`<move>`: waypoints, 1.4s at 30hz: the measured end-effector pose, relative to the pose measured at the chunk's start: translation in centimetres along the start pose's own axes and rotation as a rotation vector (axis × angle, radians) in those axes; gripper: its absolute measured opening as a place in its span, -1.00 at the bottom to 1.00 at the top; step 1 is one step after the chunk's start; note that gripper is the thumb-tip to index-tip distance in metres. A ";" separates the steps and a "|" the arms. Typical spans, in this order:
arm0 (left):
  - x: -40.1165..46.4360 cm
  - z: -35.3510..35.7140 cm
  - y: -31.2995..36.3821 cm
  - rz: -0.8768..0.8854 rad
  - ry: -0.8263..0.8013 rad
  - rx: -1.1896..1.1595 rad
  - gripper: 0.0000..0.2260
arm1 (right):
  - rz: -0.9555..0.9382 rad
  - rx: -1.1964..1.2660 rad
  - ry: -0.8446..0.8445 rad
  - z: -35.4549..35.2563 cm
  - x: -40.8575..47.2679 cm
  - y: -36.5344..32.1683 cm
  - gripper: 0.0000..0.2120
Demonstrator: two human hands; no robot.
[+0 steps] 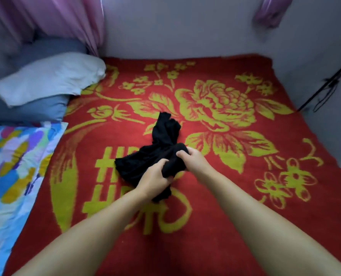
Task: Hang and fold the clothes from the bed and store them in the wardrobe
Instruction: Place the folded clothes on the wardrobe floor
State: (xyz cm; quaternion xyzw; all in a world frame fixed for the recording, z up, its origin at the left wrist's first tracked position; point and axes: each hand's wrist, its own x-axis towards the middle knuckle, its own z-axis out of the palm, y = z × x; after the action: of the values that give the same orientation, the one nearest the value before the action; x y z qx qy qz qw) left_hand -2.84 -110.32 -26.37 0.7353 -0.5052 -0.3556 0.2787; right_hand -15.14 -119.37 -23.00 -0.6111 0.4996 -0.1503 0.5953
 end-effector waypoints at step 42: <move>-0.5 -30.5 29.0 0.291 0.546 -0.886 -0.84 | -0.775 -0.674 0.540 -14.4 -11.1 -31.2 -0.63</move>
State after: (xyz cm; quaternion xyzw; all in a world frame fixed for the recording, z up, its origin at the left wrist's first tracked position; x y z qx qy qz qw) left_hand 5.77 -117.97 14.17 0.5356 -0.3127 -0.2884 0.7295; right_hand -17.90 -125.43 12.48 -0.8451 0.3939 -0.3406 0.1207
